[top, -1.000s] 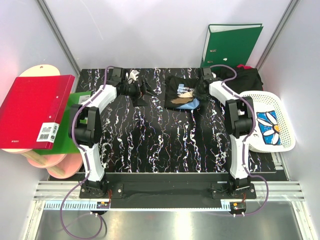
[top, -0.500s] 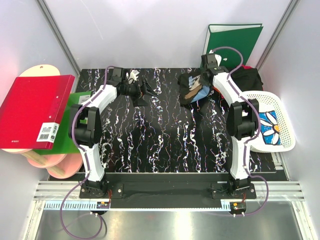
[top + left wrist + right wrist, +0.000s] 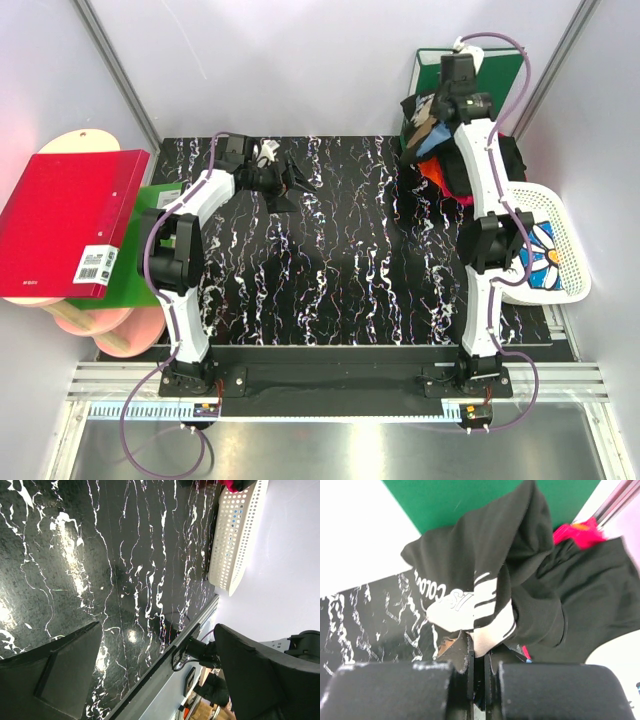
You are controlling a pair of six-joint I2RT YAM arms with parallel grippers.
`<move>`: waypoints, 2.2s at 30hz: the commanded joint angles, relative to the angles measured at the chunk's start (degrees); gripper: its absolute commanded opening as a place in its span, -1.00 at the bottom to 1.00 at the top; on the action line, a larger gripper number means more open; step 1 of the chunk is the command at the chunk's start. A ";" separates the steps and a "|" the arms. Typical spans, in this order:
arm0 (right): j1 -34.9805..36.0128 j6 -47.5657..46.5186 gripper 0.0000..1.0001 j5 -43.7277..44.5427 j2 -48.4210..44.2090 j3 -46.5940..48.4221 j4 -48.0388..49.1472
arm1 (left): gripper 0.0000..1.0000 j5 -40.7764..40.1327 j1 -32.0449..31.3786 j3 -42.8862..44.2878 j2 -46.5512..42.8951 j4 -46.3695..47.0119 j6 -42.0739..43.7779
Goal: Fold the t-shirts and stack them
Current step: Put the neatly folded tshirt into the corner of the board with the right arm
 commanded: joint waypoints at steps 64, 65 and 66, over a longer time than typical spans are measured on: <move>-19.62 8.25 -1.00 -24.79 20.16 14.68 4.41 | 0.98 1.01 -1.37 -0.90 -2.00 -0.77 2.29; -19.35 8.60 -1.00 -25.32 22.61 14.86 4.51 | 0.98 1.10 -1.37 -1.07 -2.09 -1.12 2.55; -19.17 9.03 -1.00 -27.15 23.68 14.86 4.51 | 0.98 1.01 -1.37 -1.07 -2.09 -1.21 2.73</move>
